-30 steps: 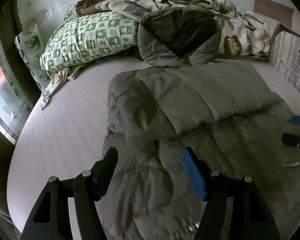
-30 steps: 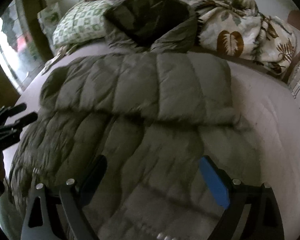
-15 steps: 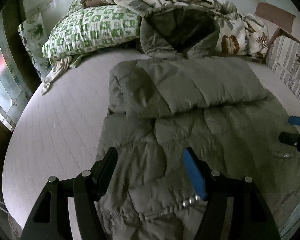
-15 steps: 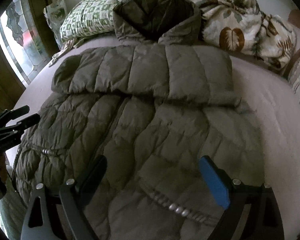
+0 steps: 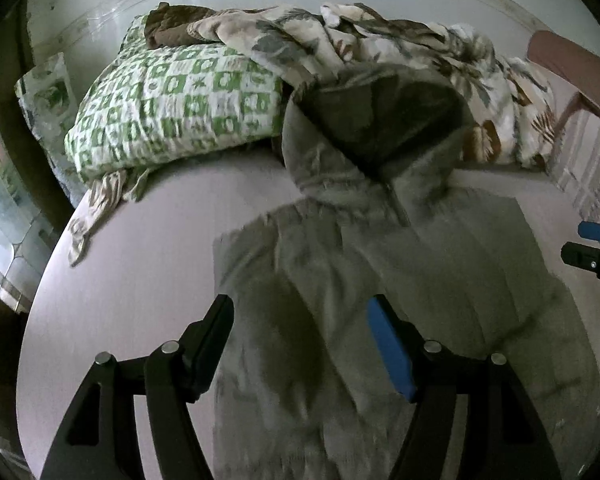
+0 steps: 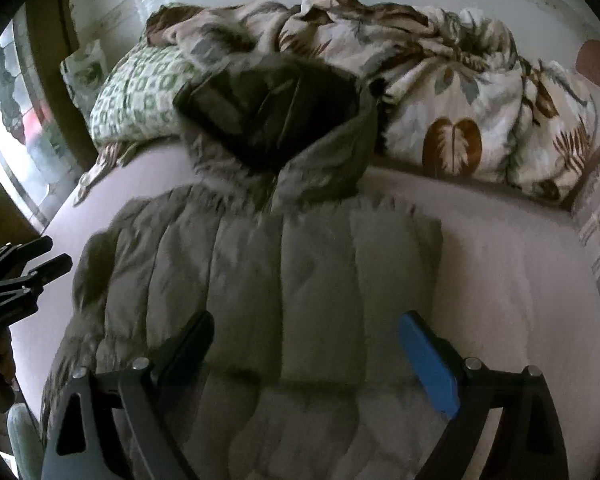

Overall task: Fold large clothes
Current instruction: 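Grasp the jacket hood with the left tool and lift it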

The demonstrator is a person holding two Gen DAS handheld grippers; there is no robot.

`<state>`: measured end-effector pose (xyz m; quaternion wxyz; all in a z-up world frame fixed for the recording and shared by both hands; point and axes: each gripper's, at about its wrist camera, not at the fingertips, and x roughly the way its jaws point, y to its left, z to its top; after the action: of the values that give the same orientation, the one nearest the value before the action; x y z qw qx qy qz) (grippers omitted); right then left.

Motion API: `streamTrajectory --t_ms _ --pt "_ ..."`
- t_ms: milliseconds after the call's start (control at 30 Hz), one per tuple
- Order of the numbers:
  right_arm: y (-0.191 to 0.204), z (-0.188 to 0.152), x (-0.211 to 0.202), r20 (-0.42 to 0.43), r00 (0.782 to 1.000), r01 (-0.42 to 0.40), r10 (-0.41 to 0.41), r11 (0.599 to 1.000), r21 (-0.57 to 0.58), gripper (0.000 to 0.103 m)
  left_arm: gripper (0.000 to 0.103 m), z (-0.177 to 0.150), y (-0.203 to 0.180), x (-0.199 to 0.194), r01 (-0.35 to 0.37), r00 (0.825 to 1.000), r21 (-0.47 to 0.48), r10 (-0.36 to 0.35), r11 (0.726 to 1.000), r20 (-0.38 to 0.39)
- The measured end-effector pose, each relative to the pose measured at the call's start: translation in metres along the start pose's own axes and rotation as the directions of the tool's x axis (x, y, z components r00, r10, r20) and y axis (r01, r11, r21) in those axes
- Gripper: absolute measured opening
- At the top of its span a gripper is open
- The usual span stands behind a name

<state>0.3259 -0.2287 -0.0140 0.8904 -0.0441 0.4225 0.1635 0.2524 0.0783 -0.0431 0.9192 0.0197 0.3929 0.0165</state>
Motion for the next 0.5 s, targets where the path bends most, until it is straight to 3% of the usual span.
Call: streamTrajectory --t_ms 200,500 --pt "-0.006 0.044 0.020 0.035 0.999 0.004 -0.004 1.000 0.003 0.095 0.071 0.042 0.007 0.031 -0.013 1.000 -0.008 0.013 1.000 0.004" --pt "-0.018 0.080 0.056 0.024 0.999 0.036 -0.036 0.999 0.004 0.095 0.071 0.077 0.015 0.066 -0.033 0.999 -0.005 0.033 0.999 0.013"
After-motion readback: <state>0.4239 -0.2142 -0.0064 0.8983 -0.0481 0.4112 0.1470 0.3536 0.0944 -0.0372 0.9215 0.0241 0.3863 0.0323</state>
